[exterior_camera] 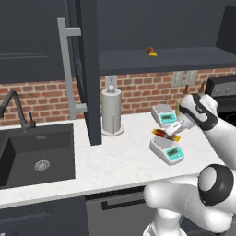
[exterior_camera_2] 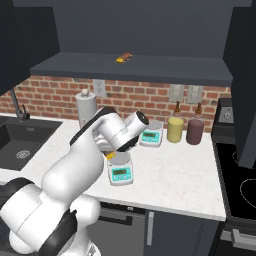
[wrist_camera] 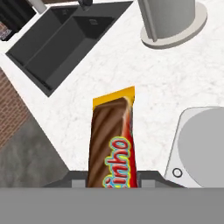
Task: Pick the bar and place it on the digital scale for weighing, and close the cabinet.
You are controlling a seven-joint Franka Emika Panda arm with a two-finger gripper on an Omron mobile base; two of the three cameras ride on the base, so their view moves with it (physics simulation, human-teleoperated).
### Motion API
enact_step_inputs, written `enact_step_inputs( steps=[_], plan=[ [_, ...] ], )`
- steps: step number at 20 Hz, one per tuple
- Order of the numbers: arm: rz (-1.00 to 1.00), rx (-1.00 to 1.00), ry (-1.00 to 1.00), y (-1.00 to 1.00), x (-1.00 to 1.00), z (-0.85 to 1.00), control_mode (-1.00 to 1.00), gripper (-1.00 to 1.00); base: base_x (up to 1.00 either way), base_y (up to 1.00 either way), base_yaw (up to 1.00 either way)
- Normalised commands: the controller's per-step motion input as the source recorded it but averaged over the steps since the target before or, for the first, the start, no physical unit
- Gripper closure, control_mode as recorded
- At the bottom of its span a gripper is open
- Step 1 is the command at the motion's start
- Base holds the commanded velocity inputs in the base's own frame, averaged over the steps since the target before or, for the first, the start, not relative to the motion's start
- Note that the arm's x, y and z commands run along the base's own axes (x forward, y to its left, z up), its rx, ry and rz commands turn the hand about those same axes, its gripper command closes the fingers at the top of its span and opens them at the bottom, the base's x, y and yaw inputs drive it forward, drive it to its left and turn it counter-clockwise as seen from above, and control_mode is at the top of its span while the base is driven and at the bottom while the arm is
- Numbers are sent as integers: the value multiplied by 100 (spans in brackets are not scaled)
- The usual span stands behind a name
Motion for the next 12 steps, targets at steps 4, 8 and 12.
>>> enact_step_inputs(
  steps=[4, 8, 12],
  plan=[
    [6, 5, 1, -9, 40, -27, -100, 100, 0, 0, 0],
    [2, 3, -5, -10, 4, -20, -100, 100, 0, 0, 0],
    [0, 0, -10, 0, 6, -35, -100, 100, 0, 0, 0]
  ],
)
